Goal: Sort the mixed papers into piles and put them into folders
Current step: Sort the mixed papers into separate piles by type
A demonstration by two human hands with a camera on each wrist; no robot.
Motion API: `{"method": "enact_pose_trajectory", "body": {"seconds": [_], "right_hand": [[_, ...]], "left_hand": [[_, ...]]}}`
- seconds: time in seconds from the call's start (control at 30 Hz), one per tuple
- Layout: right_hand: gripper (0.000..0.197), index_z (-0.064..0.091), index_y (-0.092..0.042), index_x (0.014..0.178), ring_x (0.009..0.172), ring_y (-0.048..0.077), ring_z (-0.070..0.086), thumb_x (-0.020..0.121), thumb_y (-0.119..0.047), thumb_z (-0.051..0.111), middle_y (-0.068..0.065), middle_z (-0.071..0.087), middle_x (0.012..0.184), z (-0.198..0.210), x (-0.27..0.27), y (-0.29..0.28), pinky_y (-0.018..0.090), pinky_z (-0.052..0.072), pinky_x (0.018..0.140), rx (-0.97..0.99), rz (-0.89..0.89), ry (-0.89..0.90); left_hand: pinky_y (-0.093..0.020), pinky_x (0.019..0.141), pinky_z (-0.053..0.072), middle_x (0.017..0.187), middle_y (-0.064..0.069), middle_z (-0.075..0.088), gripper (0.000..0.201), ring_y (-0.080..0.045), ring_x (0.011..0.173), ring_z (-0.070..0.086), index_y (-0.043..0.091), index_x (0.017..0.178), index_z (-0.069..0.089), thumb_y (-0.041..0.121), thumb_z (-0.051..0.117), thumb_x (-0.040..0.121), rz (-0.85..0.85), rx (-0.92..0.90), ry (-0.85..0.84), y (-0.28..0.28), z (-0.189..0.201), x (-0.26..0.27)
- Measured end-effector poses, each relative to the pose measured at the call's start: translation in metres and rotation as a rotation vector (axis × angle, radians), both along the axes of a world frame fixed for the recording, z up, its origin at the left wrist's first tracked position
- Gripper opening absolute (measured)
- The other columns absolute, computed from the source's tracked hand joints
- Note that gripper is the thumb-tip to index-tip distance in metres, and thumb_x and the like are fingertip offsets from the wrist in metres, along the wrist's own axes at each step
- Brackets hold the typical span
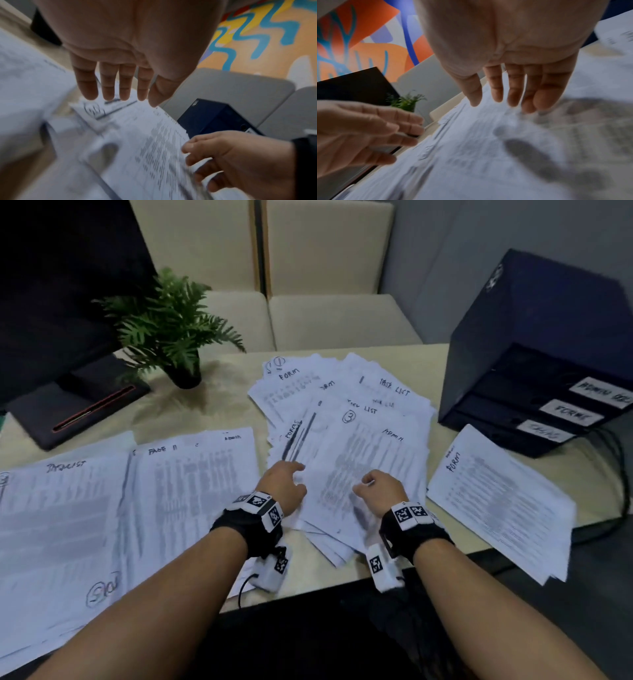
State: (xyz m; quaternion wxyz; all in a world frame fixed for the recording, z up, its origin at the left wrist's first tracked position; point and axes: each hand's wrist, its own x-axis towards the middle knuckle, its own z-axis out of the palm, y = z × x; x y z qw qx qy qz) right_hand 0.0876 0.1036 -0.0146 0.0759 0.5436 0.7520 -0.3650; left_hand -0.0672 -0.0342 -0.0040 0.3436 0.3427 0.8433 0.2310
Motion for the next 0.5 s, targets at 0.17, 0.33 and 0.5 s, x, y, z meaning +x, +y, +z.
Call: {"method": "enact_pose_trajectory", "body": {"seconds": [0.17, 0.33, 0.5], "right_hand": [[0.059, 0.043, -0.006, 0.134, 0.119, 0.035, 0.049, 0.086, -0.031, 0.067, 0.017, 0.039, 0.135, -0.016, 0.043, 0.034, 0.037, 0.048, 0.091, 0.041, -0.189, -0.086], [0.066, 0.036, -0.001, 0.134, 0.113, 0.036, 0.056, 0.084, -0.024, 0.072, 0.021, 0.049, 0.133, -0.029, 0.058, 0.04, 0.034, 0.049, 0.08, -0.026, -0.382, 0.05], [0.032, 0.046, -0.008, 0.123, 0.093, 0.03, 0.062, 0.094, -0.018, 0.057, 0.017, 0.062, 0.114, -0.028, 0.065, 0.049, 0.03, 0.049, 0.072, 0.036, -0.339, 0.167]], "left_hand": [[-0.033, 0.11, 0.032, 0.145, -0.008, 0.04, 0.054, -0.026, 0.134, 0.037, 0.016, 0.142, 0.041, 0.019, 0.054, 0.09, -0.066, -0.182, 0.047, 0.029, -0.034, 0.029], [-0.036, 0.113, 0.03, 0.15, -0.007, 0.03, 0.061, -0.023, 0.137, 0.032, 0.022, 0.143, 0.038, 0.025, 0.059, 0.086, -0.027, -0.225, 0.079, 0.03, -0.05, 0.043], [-0.038, 0.104, 0.039, 0.136, -0.008, 0.048, 0.069, -0.026, 0.126, 0.045, 0.02, 0.144, 0.034, 0.023, 0.065, 0.082, 0.067, -0.189, 0.046, 0.033, -0.044, 0.04]]}}
